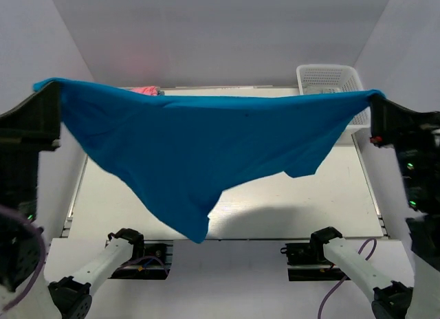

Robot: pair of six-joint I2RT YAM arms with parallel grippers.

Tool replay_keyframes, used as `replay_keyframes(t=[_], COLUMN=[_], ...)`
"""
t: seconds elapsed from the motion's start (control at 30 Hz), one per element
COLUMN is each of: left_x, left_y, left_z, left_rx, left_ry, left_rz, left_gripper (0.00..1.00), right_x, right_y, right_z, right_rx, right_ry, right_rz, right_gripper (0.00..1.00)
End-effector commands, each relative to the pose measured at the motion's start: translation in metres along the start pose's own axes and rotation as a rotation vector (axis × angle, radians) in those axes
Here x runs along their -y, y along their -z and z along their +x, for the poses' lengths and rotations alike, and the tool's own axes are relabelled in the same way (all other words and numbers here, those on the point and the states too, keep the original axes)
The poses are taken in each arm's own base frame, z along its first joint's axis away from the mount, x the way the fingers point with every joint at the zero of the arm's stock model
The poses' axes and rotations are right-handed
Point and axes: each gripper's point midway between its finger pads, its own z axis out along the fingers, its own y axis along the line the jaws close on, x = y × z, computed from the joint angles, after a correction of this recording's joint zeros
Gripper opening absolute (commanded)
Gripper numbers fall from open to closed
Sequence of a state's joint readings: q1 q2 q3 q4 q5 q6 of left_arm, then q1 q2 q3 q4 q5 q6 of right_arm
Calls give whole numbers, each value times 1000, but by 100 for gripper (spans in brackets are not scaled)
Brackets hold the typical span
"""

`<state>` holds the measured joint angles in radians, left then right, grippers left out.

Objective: Fold and stack the t-shirts
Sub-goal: Flatten out the tshirt

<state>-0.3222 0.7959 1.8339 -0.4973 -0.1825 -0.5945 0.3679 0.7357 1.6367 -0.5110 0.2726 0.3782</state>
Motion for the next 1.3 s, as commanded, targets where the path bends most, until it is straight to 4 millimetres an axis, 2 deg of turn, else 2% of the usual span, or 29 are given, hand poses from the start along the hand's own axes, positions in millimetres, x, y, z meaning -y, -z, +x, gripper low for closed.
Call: replay_keyframes(t=[0.0,0.07,0.13,0.2,0.27,0.37,0.4,0.47,0.5,0.57,0.6,0.63,0.67,0.7,0.73,0.77,0.8,0.83,0.87,0.97,1.0,1.03,1.07,1.1,1.13,1.17,1.2,1.23,1.27], left_x=[21,31,41,45,49,39,34,18,-1,-28,-56,-75,-99,-118,-142,-165,-183,-199,-234,-280,-312,-321,-339,-352,-367,-383,-388,-384,-393], left_y=[16,25,38,41,40,22,17,2,-18,-36,-52,-62,-69,-76,-90,-91,-94,-98,-95,-95,-90,-94,-90,-88,-96,-83,-82,-97,-92], left_z=[-30,-49,-64,-63,-69,-55,-46,-29,1,24,61,73,106,124,155,190,213,230,276,339,376,390,406,421,449,459,467,465,476], left_rx=[40,84,110,100,112,82,65,40,-25,-46,-109,-102,-159,-178,-226,-295,-333,-343,-431,-508,-587,-610,-665,-710,-771,-855,-887,-877,-914], left_ry=[-48,-49,-54,-56,-54,-69,-81,-88,-103,-120,-145,-159,-173,-193,-218,-242,-274,-289,-336,-407,-451,-458,-479,-501,-511,-538,-537,-534,-545], left_rz=[58,85,118,136,144,103,92,37,-18,-111,-190,-258,-314,-367,-414,-455,-486,-519,-579,-600,-644,-655,-693,-727,-744,-795,-818,-814,-832], left_gripper=[0,0,0,0,0,0,0,0,0,0,0,0,0,0,0,0,0,0,0,0,18,27,41,65,75,83,83,85,85], right_x=[-25,-35,-36,-34,-31,-28,-22,-16,2,23,40,49,58,75,84,101,110,132,140,164,176,177,192,195,198,212,207,209,208], right_y=[34,54,69,79,76,68,54,42,25,10,-4,-15,-22,-32,-49,-52,-56,-67,-72,-92,-94,-100,-101,-109,-112,-110,-120,-119,-123], right_z=[-44,-65,-72,-76,-73,-62,-47,-35,-7,2,38,44,55,98,123,146,163,215,229,305,335,342,377,381,387,408,403,406,409], right_rx=[68,105,121,136,127,94,56,39,-16,2,-66,-47,-51,-134,-182,-217,-253,-356,-368,-522,-603,-622,-710,-730,-752,-840,-832,-858,-866], right_ry=[35,32,33,30,32,35,42,34,39,7,20,8,0,30,44,60,79,127,134,173,186,181,208,208,214,245,244,256,259], right_rz=[-121,-167,-181,-181,-165,-148,-122,-86,-9,110,177,228,273,321,361,431,462,530,555,579,586,587,622,611,617,659,653,656,651], right_gripper=[0,0,0,0,0,0,0,0,0,0,0,0,0,0,0,0,0,0,0,0,0,0,3,11,23,32,41,50,63])
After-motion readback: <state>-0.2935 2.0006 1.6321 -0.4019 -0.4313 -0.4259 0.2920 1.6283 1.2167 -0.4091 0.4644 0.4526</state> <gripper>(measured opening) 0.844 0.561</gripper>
